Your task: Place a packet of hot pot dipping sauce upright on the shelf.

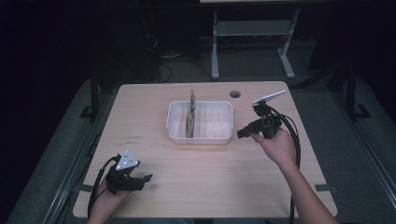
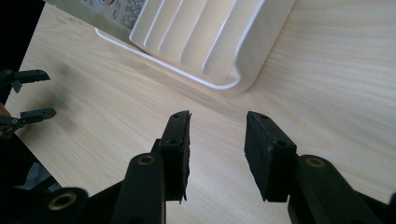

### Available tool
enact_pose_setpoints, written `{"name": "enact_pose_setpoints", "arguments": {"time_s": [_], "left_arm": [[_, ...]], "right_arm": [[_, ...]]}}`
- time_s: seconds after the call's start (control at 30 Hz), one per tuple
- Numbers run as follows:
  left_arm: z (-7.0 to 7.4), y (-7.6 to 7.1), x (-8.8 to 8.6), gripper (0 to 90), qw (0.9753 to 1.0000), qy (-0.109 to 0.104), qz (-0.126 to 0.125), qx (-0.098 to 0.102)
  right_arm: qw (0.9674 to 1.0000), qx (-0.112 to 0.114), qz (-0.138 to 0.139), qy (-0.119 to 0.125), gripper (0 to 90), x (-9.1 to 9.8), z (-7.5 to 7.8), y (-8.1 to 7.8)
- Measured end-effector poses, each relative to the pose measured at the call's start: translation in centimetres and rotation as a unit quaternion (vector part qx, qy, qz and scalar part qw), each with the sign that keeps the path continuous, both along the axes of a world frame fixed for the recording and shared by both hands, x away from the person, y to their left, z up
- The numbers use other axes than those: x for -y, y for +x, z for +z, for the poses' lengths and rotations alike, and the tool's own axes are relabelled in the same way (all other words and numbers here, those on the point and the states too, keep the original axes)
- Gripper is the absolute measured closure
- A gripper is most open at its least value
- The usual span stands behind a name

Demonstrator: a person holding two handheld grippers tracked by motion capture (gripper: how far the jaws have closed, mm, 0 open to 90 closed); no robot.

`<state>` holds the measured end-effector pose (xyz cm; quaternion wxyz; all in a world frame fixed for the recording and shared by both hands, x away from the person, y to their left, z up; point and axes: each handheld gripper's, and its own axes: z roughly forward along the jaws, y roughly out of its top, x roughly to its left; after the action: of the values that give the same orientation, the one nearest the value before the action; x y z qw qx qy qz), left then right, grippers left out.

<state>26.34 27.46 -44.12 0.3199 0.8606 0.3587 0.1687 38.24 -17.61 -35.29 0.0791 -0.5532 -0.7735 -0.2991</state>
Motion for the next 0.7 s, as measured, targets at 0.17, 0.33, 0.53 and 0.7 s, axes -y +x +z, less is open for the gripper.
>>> {"name": "enact_pose_setpoints", "arguments": {"time_s": [0.17, 0.33, 0.53, 0.7], "left_arm": [[0.0, 0.0, 0.0, 29.1, 1.0, 0.001, -0.001, 0.0], [0.0, 0.0, 0.0, 29.1, 1.0, -0.001, 0.001, 0.001], [0.0, 0.0, 0.0, 29.1, 1.0, 0.001, 0.001, 0.001], [0.0, 0.0, 0.0, 29.1, 1.0, 0.0, 0.001, 0.001]], "right_arm": [[1.0, -0.003, -0.003, 0.006, 59.7, 0.7, -0.8, -0.6], [0.9999, -0.005, -0.005, 0.01, 59.5, 1.1, -1.4, -1.0], [0.9999, -0.006, -0.007, 0.013, 59.5, 1.6, -2.2, -1.7], [0.9999, -0.005, -0.008, 0.012, 59.6, 2.0, -2.8, -2.4]]}}
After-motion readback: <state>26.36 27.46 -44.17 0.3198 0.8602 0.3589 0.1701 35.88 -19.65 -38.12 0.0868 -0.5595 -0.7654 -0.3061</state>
